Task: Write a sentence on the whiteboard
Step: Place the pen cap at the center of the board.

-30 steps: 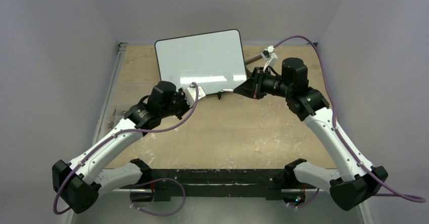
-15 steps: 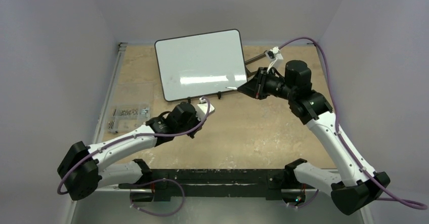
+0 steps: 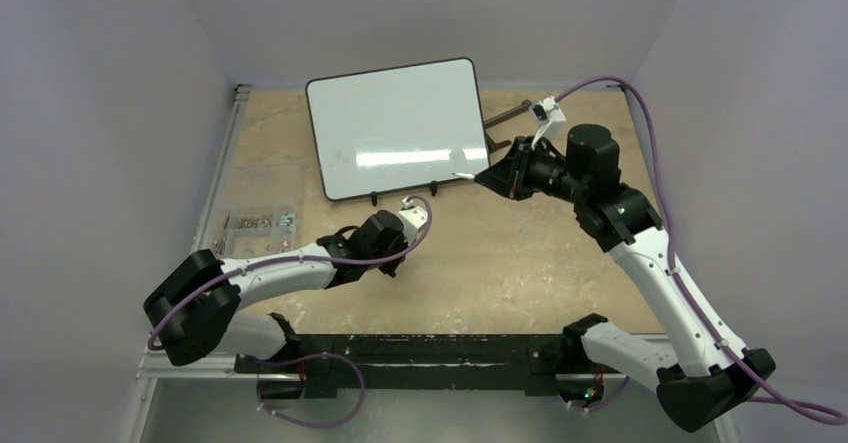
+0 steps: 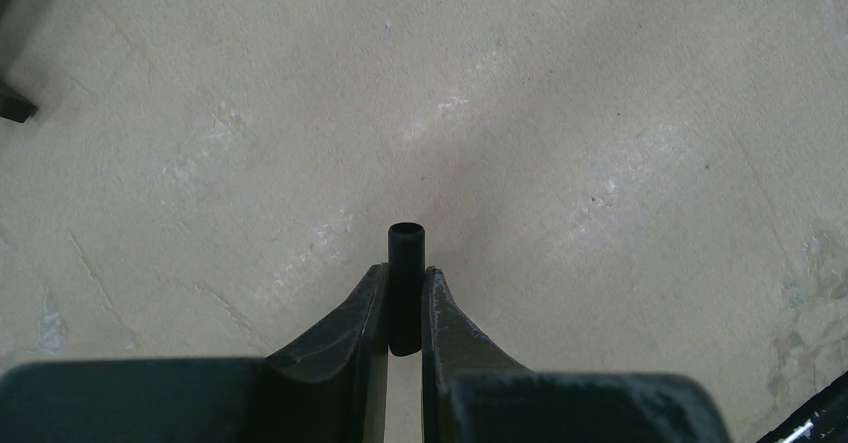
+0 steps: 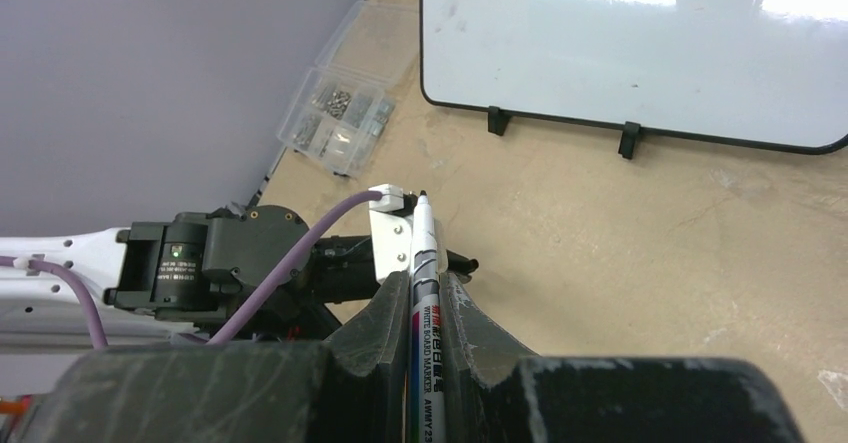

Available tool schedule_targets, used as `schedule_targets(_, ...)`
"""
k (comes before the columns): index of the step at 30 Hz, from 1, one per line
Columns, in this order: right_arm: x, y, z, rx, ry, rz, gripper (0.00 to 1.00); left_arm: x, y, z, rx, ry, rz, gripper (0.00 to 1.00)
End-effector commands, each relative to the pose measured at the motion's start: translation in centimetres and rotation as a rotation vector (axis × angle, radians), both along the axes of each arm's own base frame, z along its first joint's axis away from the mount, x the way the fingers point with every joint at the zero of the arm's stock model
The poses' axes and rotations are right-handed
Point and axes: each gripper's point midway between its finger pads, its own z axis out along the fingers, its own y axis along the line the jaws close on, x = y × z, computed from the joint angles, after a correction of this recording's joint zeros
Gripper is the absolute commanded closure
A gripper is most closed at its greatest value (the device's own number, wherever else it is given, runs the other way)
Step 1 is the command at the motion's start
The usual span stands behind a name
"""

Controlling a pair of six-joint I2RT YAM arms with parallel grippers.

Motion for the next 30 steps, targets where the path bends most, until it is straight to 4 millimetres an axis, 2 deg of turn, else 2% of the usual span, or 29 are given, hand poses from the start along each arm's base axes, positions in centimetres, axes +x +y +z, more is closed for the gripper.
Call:
schedule_targets(1, 0.0, -0.7, 0.2, -0.023, -0.043, -0.016, 1.00, 0.8, -1.1, 0.3, -0.055, -0.026, 0.032, 0.96)
schedule_targets(11, -0.3, -1.3, -0.2, -0.063, -0.061, -0.024, 1.00, 0.6, -1.2, 0.2, -0.062, -0.017, 0.041, 0.68)
schedule_targets(18, -0.9, -1.7, -0.1, -0.077, -0.081, -0.016, 1.00, 0.5, -1.1, 1.3, -0.075, -0.025, 0.051, 0.55)
schedule_targets(21, -1.5, -1.9, 0.1, -0.073, -0.089, -0.012, 1.00, 0.6, -0.6, 2.7, -0.081, -0.048, 0.059, 0.51)
schedule_targets(23, -1.9, -2.0, 0.2, -0.070, -0.092, -0.013, 1.00, 0.7, -0.2, 4.1, -0.086, -0.085, 0.055, 0.44)
schedule_targets(24, -2.1, -2.1, 0.1, -0.070, -0.094, -0.010, 1.00, 0.7, 0.0, 4.9, -0.087, -0.102, 0.048, 0.39)
schedule_targets(25, -2.3, -2.2, 0.2, -0.068, -0.097, -0.011, 1.00, 0.7, 0.2, 5.8, -0.091, -0.122, 0.038, 0.29)
schedule_targets(27, -2.4, -2.3, 0.1, -0.068, -0.098, -0.016, 1.00, 0.5, 0.8, 7.9, -0.091, -0.166, 0.016, 0.19)
schedule_targets(29, -2.5, -2.4, 0.1, -0.060, -0.098, -0.022, 1.00, 0.5, 1.9, 9.5, -0.060, -0.205, 0.015, 0.05)
schedule_targets(30, -2.4, -2.3, 0.1, -0.056, -0.098, -0.021, 1.00, 1.1, 2.7, 10.4, -0.047, -0.234, 0.057, 0.03)
